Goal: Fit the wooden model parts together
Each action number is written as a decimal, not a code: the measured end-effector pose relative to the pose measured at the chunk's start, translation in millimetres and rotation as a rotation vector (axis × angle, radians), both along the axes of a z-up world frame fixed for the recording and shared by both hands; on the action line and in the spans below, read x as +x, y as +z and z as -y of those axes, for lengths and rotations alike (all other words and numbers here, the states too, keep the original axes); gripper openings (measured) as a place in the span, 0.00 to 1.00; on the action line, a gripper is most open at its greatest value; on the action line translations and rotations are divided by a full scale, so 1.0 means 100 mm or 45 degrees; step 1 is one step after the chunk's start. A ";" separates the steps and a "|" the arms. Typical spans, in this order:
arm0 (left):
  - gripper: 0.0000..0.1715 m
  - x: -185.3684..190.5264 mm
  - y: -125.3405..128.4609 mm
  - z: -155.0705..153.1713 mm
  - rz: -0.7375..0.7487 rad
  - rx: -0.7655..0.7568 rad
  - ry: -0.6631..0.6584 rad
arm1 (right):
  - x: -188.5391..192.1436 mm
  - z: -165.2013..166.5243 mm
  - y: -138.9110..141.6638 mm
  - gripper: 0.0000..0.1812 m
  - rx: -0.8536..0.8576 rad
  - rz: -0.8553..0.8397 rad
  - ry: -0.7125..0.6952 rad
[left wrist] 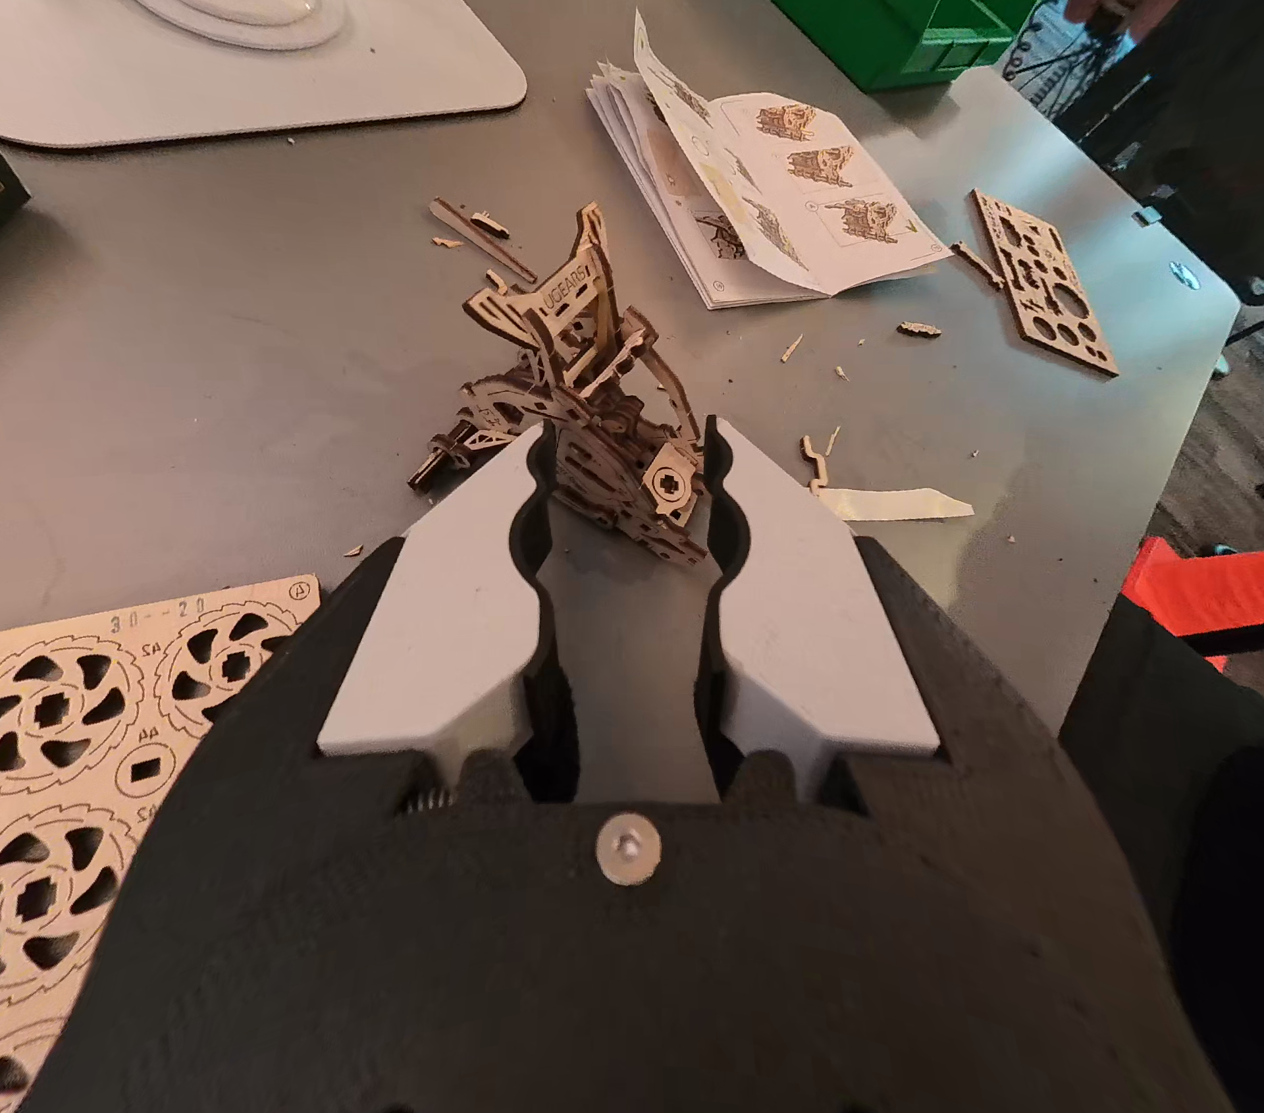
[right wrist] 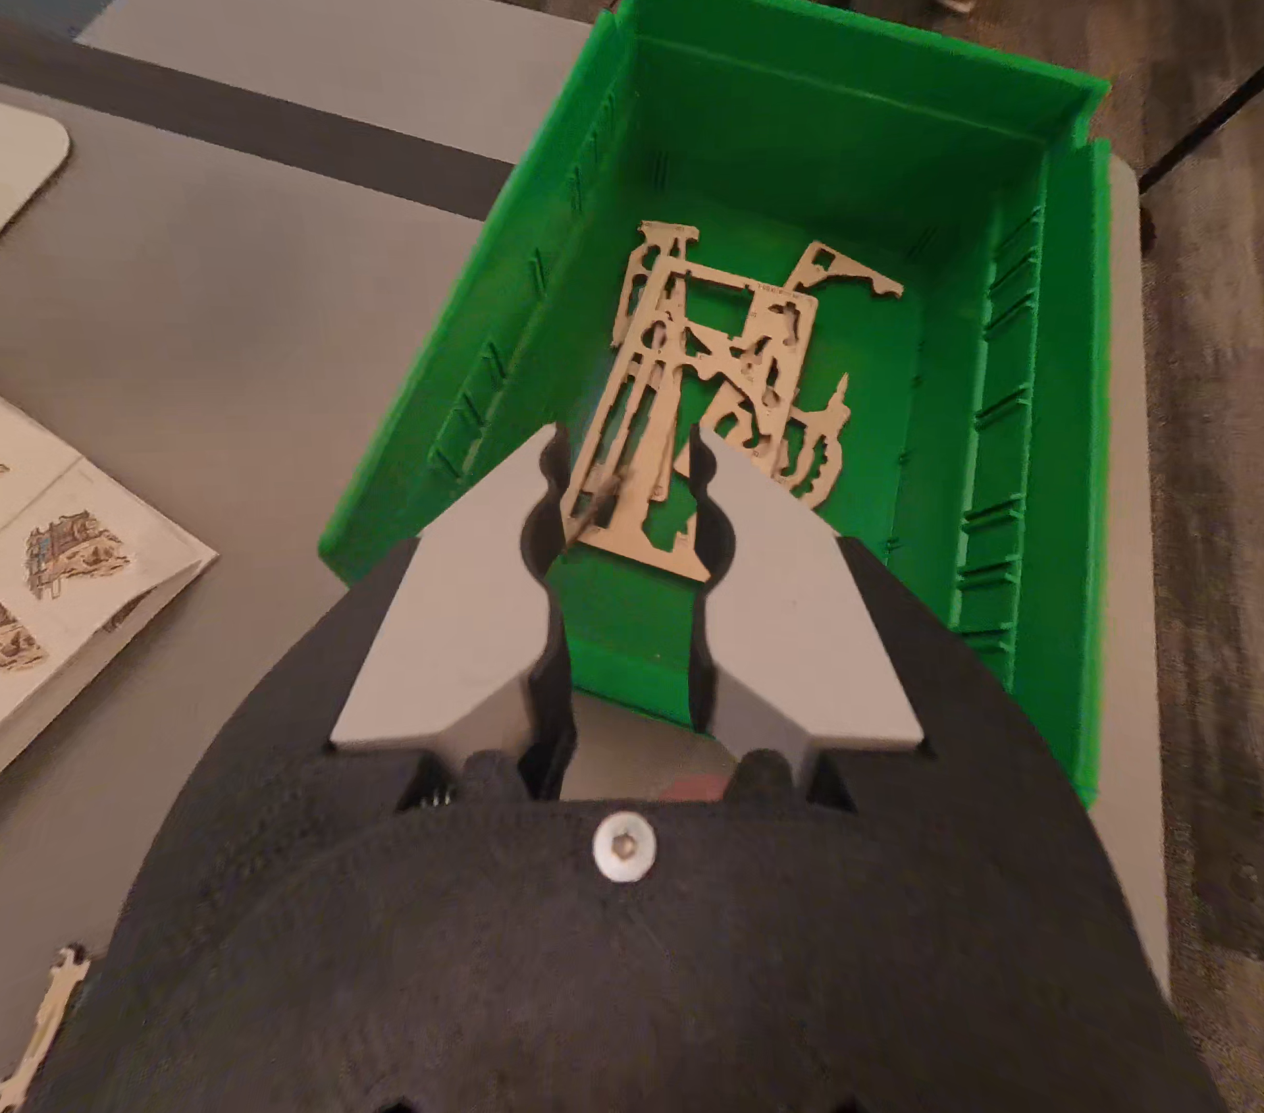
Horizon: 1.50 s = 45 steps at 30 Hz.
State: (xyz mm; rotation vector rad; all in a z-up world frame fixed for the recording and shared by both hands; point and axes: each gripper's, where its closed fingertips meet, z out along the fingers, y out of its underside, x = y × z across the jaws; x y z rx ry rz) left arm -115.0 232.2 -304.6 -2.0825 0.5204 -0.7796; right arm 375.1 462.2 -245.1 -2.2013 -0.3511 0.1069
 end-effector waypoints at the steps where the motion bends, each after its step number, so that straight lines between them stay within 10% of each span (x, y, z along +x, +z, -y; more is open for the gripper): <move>1: 0.24 -0.01 0.01 0.00 -0.001 -0.002 0.002 | 0.04 0.02 0.02 0.18 0.013 0.032 -0.017; 7: 0.24 -0.04 0.05 -0.01 -0.011 0.008 0.021 | -1.09 0.87 0.44 0.18 0.099 -0.010 0.359; 18: 0.24 -0.07 0.04 0.06 -0.012 0.019 0.031 | -3.76 2.81 -0.64 0.19 -0.212 -0.009 1.404; 25: 0.24 -0.08 0.07 0.13 0.024 0.039 0.040 | -4.07 2.89 -1.08 0.14 -0.212 0.224 1.698; 29: 0.23 -0.08 0.07 0.13 0.029 0.046 0.036 | -4.04 2.84 -1.08 0.02 -0.231 0.241 1.678; 45: 0.23 -0.13 0.02 0.09 0.043 0.039 0.051 | -4.36 2.67 -1.06 0.10 -0.294 0.123 1.477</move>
